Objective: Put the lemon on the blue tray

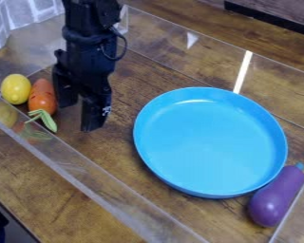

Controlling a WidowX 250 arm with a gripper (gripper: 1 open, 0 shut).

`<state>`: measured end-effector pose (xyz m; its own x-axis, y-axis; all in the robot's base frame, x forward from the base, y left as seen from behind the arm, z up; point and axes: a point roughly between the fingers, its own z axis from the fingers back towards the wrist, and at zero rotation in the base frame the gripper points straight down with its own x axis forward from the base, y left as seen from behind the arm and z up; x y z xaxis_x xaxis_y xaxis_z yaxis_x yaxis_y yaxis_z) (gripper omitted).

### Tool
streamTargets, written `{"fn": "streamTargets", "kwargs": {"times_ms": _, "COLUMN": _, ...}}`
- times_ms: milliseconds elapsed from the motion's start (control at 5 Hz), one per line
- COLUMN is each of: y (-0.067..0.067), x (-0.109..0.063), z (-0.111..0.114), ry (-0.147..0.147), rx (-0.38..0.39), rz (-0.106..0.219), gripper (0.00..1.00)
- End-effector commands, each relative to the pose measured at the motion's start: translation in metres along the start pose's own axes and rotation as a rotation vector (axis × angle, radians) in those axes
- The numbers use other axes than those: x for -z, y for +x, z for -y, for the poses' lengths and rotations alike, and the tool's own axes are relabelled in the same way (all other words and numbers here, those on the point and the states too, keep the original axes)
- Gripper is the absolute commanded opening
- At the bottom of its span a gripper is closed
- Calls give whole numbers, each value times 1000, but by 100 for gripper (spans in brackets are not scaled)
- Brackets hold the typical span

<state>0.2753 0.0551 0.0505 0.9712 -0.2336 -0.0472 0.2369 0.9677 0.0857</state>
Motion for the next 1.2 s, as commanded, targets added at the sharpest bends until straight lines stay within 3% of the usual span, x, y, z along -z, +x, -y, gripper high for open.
{"fn": "streamTargets", "kwargs": {"times_ms": 0, "y": 2, "x": -8, "z": -12, "ry": 19, "rx": -36, "rz": 51, "gripper": 100}}
{"fn": "streamTargets", "kwargs": {"times_ms": 400, "y": 4, "x": -5, "z": -14, "ry": 31, "rx": -43, "rz": 70, "gripper": 100}}
{"fn": "streamTargets", "kwargs": {"times_ms": 600, "y": -5, "x": -14, "z": -22, "ry": 44, "rx": -64, "rz": 73, "gripper": 100}}
{"fn": "streamTargets", "kwargs": {"times_ms": 1000, "y": -33, "x": -55, "z": -54, "ry": 74, "rx": -139, "rz": 90, "gripper": 100}}
